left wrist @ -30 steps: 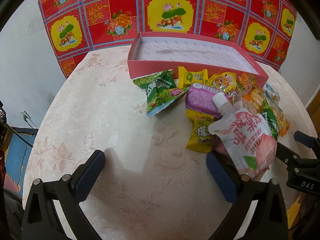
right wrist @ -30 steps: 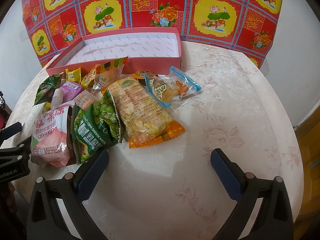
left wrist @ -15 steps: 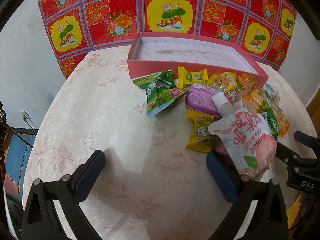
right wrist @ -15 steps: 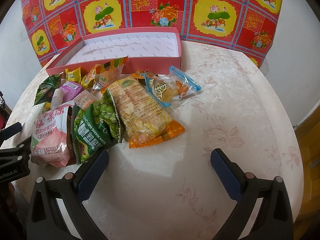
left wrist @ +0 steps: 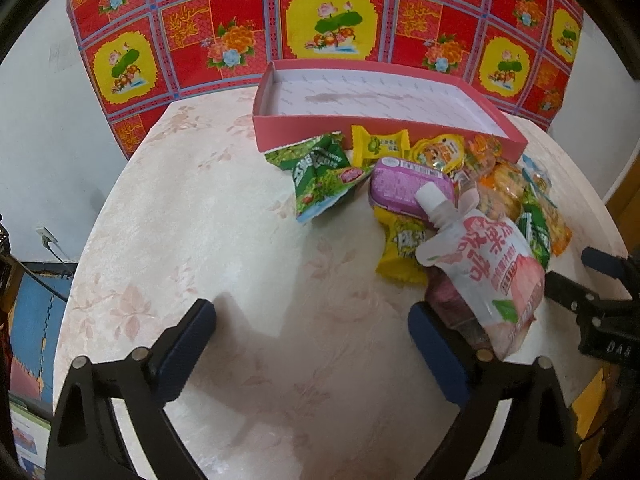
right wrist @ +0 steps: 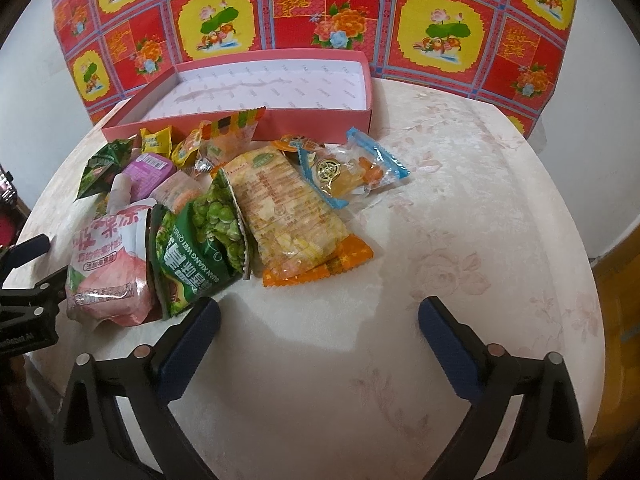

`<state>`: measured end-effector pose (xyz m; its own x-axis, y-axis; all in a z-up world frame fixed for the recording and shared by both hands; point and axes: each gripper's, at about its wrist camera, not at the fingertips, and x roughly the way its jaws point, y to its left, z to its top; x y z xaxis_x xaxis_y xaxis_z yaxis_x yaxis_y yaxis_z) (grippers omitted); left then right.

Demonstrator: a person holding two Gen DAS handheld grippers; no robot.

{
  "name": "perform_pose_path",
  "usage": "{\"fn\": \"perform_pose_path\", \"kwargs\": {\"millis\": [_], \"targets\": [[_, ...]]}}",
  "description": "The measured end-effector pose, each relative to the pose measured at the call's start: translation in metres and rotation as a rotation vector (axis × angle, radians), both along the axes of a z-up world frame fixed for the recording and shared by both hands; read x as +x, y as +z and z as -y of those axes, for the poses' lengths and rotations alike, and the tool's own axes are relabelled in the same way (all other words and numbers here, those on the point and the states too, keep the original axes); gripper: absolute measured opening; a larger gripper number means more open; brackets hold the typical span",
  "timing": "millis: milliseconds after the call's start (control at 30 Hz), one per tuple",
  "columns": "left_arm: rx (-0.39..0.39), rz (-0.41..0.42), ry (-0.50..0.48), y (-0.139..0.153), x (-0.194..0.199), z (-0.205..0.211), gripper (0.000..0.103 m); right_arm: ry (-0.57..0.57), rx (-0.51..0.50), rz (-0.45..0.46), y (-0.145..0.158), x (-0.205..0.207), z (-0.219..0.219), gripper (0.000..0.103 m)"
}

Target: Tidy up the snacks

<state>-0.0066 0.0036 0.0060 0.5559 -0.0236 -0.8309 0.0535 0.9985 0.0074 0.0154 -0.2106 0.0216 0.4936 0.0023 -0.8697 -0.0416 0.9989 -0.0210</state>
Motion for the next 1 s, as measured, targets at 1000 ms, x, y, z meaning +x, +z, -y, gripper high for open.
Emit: {"fn": "perform_pose_path", "kwargs": {"millis": [1000], "targets": [[-0.104, 0.052, 0.054, 0.023, 0.064, -0.019, 0.091, 0.077, 0.038, 0.097, 0.023, 0.029, 0.003, 0.080]]}}
